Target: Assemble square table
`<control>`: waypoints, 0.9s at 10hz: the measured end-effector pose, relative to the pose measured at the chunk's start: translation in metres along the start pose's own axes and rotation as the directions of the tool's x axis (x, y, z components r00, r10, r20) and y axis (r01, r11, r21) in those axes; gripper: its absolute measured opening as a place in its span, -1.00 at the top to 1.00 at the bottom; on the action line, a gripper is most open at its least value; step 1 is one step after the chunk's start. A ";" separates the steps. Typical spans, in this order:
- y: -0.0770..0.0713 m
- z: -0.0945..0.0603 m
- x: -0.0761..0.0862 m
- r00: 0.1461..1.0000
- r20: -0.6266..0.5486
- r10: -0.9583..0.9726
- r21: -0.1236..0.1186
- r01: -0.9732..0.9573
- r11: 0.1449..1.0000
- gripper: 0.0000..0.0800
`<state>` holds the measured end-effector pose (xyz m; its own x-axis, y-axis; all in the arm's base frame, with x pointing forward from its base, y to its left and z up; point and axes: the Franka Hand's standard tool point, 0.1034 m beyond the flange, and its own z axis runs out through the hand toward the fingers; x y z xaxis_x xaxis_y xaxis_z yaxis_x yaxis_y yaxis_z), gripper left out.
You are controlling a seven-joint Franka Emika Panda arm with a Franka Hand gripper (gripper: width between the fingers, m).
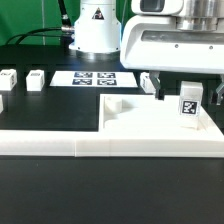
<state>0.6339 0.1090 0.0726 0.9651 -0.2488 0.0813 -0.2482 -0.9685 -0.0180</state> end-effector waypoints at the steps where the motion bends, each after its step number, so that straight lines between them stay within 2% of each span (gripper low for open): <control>1: 0.000 0.000 0.000 1.000 0.000 0.000 0.000 0.000 1.000 -0.40; 2: 0.000 0.000 0.000 1.000 0.000 0.000 0.000 0.000 1.000 0.02; 3: 0.000 0.000 0.000 1.000 0.000 0.000 0.000 0.000 1.000 0.02; 4: 0.000 0.000 0.000 1.000 0.000 0.000 0.000 0.000 1.000 0.27; 6: 0.000 0.000 0.000 1.000 0.000 0.001 0.000 -0.001 1.000 0.27; 9: -0.005 0.001 0.000 0.986 -0.025 0.166 0.020 -0.165 0.986 0.27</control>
Offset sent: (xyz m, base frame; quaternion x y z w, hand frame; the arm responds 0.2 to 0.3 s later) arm 0.0000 0.0000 0.0000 0.0000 0.0000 0.0000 1.0000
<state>0.6348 0.1139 0.0714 0.9083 -0.4057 0.1020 -0.4025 -0.9140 -0.0510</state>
